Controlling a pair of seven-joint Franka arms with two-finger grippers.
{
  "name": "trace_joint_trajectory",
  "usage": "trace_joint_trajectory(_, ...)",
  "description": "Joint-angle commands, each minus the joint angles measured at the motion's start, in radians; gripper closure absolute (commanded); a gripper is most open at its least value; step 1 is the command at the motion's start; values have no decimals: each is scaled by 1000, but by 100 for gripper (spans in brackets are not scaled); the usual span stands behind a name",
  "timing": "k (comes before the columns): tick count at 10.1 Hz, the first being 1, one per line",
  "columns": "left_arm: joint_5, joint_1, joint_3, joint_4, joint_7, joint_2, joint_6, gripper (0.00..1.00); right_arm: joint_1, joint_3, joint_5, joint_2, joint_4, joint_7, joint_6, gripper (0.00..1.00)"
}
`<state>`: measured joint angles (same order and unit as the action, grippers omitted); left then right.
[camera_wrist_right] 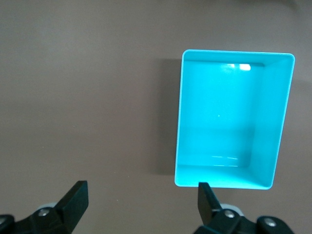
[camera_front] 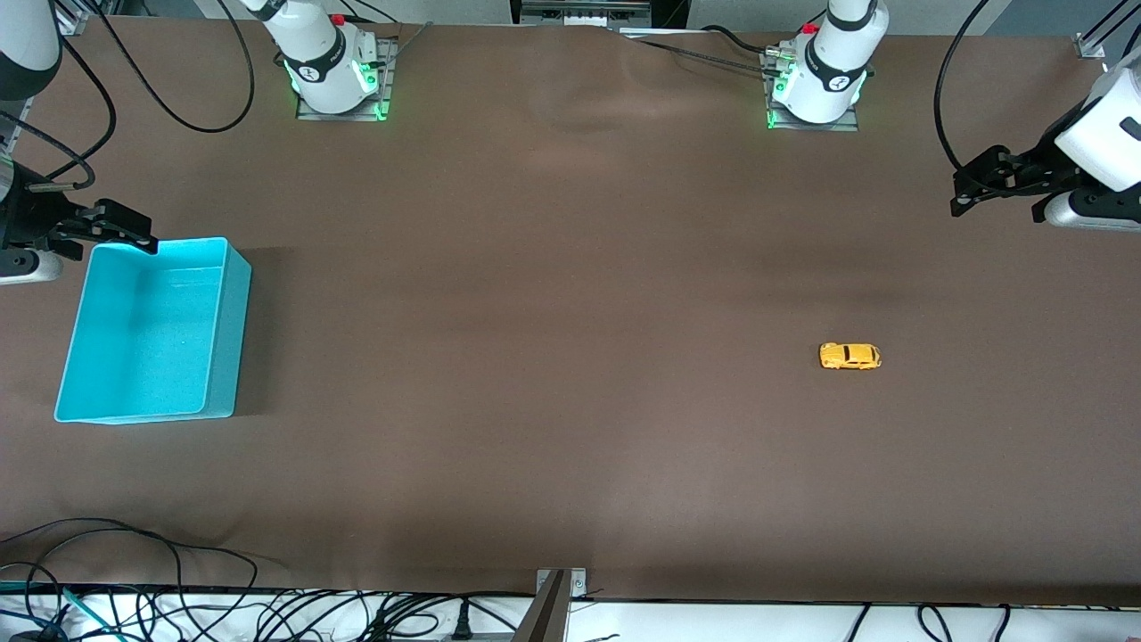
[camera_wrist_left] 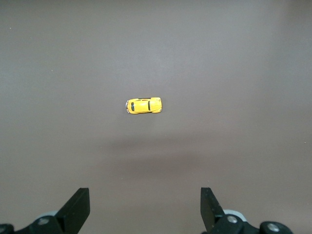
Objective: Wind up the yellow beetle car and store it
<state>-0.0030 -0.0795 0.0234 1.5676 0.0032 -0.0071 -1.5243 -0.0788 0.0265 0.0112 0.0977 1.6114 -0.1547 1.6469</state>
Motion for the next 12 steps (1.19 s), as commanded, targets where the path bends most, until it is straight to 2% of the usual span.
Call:
trace_joint_trajectory(1, -18, -11, 10, 26, -14, -28, 0, 0, -7, 0, -16, 19, -31, 0, -22, 0)
trace_joint_trajectory(12, -17, -14, 10, 25, -11, -28, 29, 0, -6, 0, -19, 39, -33, 14, -13, 0)
